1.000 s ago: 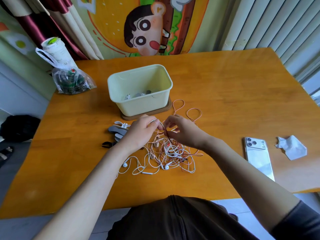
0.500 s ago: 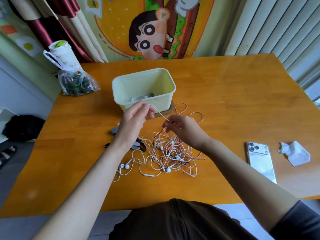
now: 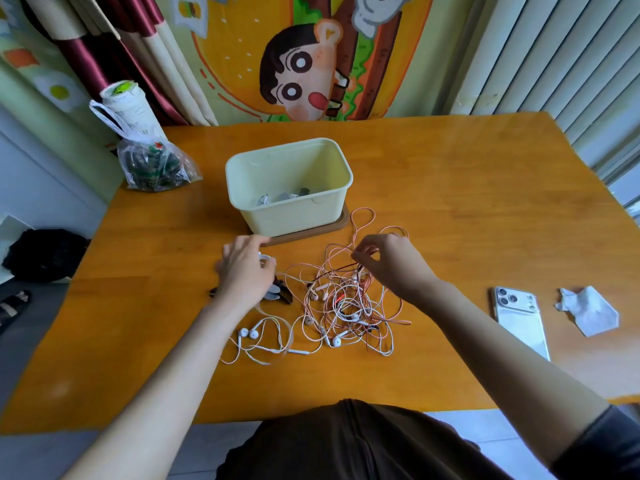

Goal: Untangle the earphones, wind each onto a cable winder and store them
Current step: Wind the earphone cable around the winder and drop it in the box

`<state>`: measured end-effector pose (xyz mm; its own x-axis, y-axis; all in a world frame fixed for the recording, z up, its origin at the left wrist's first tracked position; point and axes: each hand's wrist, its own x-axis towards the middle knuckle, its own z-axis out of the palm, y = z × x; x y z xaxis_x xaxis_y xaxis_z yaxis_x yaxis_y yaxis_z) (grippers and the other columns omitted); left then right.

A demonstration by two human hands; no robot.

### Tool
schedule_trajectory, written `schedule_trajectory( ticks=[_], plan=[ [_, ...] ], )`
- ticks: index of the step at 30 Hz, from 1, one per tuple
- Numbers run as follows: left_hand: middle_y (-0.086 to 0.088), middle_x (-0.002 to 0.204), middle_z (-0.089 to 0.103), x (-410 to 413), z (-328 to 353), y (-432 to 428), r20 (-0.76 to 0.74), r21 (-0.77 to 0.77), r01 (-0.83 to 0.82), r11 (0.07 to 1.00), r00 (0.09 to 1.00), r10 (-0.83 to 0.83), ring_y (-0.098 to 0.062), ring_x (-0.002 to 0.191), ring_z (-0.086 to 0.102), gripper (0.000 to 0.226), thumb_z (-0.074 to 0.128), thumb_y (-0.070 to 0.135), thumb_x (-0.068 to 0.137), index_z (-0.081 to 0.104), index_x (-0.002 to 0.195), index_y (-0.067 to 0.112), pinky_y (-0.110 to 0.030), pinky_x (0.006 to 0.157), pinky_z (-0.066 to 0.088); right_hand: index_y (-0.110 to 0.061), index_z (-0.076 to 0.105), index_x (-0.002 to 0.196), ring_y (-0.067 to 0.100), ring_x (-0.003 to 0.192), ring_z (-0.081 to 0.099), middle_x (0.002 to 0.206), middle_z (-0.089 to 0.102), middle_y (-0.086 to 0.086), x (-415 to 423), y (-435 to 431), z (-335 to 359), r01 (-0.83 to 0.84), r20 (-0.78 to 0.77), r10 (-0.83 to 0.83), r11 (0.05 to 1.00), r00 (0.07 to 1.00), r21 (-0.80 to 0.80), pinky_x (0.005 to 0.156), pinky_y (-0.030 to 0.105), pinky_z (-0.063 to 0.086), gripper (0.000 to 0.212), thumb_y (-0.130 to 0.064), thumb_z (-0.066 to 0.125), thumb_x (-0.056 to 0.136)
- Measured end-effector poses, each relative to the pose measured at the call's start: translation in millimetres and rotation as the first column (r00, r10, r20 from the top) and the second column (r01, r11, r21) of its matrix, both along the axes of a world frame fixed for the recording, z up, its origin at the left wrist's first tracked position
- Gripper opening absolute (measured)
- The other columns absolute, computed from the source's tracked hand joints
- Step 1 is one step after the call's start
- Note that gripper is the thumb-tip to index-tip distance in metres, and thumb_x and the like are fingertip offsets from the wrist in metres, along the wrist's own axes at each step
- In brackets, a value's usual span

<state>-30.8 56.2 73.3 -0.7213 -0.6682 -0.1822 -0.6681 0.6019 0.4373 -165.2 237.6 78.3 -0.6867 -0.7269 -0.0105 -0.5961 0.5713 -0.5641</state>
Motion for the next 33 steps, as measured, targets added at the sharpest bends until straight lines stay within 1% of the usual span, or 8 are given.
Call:
schedule_trajectory(
  ticks=[3,7,11,14,19,25,30,33],
  plan=[
    [0.004,0.134,0.045,-13,14,33,-0.299,0.112,0.265,0.958,0.928,-0.222,-0.012,0.101,0.054,0.042,0.055,0.014,0.095,0.048,0.136,0.019,-0.015,0.09,0.043,-0.011,0.07,0.1,0.017,0.089,0.065,0.099,0.071,0.003,11,-6,4,-0.076,0.016,0.076,0.997,0.997,-0.025,0.079,0.03,0.053,0.019,-0.026,0.062,0.09],
    [0.007,0.094,0.061,-26,18,54,-0.331,0.193,0.43,0.882,0.875,-0.354,0.003,0.062,0.047,0.03,0.054,0.013,0.096,0.059,0.126,0.015,-0.002,0.06,0.038,-0.011,0.07,0.102,0.021,0.094,0.063,0.101,0.07,0.006,14,-6,6,-0.164,-0.006,0.164,0.985,0.986,-0.057,0.084,0.036,0.05,0.016,-0.017,0.062,0.089],
    [0.014,0.074,0.054,-23,11,47,-0.33,0.164,0.356,0.92,0.899,-0.288,0.001,0.065,0.049,0.019,0.054,0.013,0.096,0.069,0.107,0.009,-0.004,0.06,0.039,-0.011,0.07,0.095,0.015,0.083,0.062,0.091,0.071,0.003,9,5,1,-0.137,0.053,0.139,0.99,0.989,-0.038,0.074,0.029,0.05,0.018,-0.027,0.063,0.089],
    [0.013,0.073,0.055,-20,8,43,-0.327,0.165,0.305,0.938,0.914,-0.24,0.001,0.064,0.05,0.017,0.054,0.015,0.096,0.069,0.1,0.009,-0.008,0.057,0.04,-0.009,0.07,0.095,0.01,0.075,0.056,0.086,0.067,0.0,8,7,0,-0.134,0.11,0.136,0.991,0.985,-0.019,0.062,0.016,0.04,0.021,-0.027,0.06,0.091],
    [0.006,0.077,0.059,-19,-1,36,-0.285,0.233,0.194,0.953,0.951,-0.124,-0.01,0.07,0.056,0.015,0.05,0.017,0.098,0.064,0.097,0.011,-0.023,0.063,0.044,-0.009,0.069,0.097,0.01,0.075,0.05,0.089,0.06,0.0,9,5,-2,-0.079,0.073,0.089,0.988,0.993,-0.133,0.062,0.011,0.036,0.015,-0.017,0.058,0.092],
    [0.006,0.087,0.062,-20,6,45,-0.207,0.237,0.372,0.898,0.922,-0.327,-0.011,0.064,0.058,0.016,0.046,0.019,0.1,0.06,0.108,0.021,-0.02,0.05,0.044,-0.011,0.071,0.095,0.001,0.072,0.048,0.09,0.052,-0.005,12,7,0,-0.168,0.019,0.174,0.971,0.985,-0.17,0.068,0.007,0.036,0.011,-0.014,0.062,0.089],
    [-0.004,0.07,0.053,-22,7,51,-0.239,0.262,0.417,0.87,0.902,-0.36,-0.02,0.06,0.047,0.016,0.047,0.021,0.099,0.063,0.102,0.018,-0.03,0.053,0.034,-0.01,0.071,0.095,0.009,0.081,0.049,0.094,0.05,-0.001,11,8,2,-0.168,-0.002,0.17,0.97,0.985,-0.176,0.072,0.009,0.035,0.011,-0.012,0.062,0.089],
    [-0.015,0.078,0.061,-19,9,52,-0.297,0.371,0.448,0.813,0.887,-0.353,-0.028,0.074,0.056,0.017,0.051,0.03,0.098,0.066,0.094,0.023,-0.037,0.063,0.04,-0.01,0.071,0.094,0.011,0.081,0.051,0.093,0.051,0.0,8,10,4,-0.127,0.015,0.133,0.97,0.991,-0.208,0.073,0.011,0.036,0.012,-0.008,0.06,0.089]
  ],
)
